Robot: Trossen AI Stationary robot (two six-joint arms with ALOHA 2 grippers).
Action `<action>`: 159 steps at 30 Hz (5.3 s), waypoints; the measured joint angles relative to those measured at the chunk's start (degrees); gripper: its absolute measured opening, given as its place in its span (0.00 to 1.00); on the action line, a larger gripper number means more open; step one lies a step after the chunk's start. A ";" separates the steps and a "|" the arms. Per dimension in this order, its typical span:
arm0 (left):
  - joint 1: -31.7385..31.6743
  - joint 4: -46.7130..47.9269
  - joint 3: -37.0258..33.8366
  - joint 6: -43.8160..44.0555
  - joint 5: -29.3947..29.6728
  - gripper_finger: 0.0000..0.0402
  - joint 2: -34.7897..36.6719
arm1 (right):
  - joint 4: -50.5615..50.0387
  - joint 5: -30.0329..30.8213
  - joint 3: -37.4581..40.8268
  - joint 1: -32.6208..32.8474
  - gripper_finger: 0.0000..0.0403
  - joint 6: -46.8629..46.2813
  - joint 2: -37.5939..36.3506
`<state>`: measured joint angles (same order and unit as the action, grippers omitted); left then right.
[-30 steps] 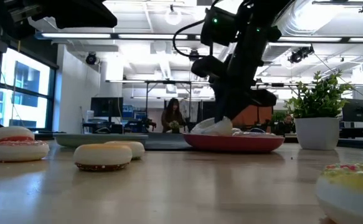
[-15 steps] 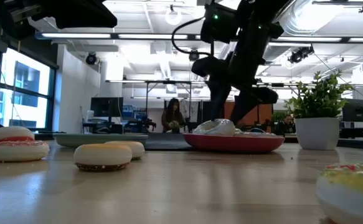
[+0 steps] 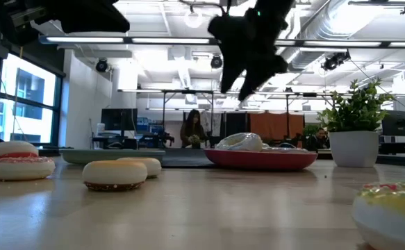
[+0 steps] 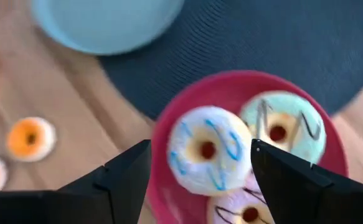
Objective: Pick & Place donuts
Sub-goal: Put the small yellow doughnut on the blue plate
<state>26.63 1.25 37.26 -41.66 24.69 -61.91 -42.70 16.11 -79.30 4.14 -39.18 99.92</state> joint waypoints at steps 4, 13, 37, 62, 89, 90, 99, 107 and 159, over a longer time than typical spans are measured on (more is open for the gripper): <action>0.01 3.66 -0.02 1.41 0.09 0.00 2.43 | 0.68 2.60 -2.27 4.63 0.65 2.37 -0.01; 0.02 8.54 0.00 1.51 -1.01 0.00 12.66 | -0.73 -8.18 -2.75 15.65 0.65 3.61 -0.02; 0.02 10.24 -0.02 2.11 -5.35 0.00 12.96 | 9.99 -15.87 -2.66 30.14 0.65 -12.33 15.40; 0.02 10.98 -0.02 1.87 -6.21 0.00 12.96 | 14.84 -16.01 -2.70 32.44 0.52 -10.91 18.65; 0.02 11.37 -0.02 2.07 -7.22 0.00 12.94 | 15.53 -21.37 -2.72 27.88 0.43 -15.17 19.34; 0.02 11.37 -0.02 2.07 -7.46 0.00 12.94 | 15.52 -21.26 -2.72 27.69 0.43 -15.69 19.32; 0.02 11.53 -0.02 2.70 -8.34 0.00 12.96 | 17.23 -20.06 -2.72 25.71 0.28 -15.93 19.32; 0.02 12.25 -0.02 4.33 -9.63 0.00 13.01 | 15.96 -12.79 -2.72 22.44 0.14 -14.64 15.42; -9.11 6.16 -0.03 -5.96 1.59 0.00 22.77 | 21.68 -24.67 -20.17 -11.15 0.13 6.47 29.49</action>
<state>17.52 7.41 37.23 -47.62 26.28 -39.13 -21.02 -8.56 -99.47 -7.01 -32.71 129.41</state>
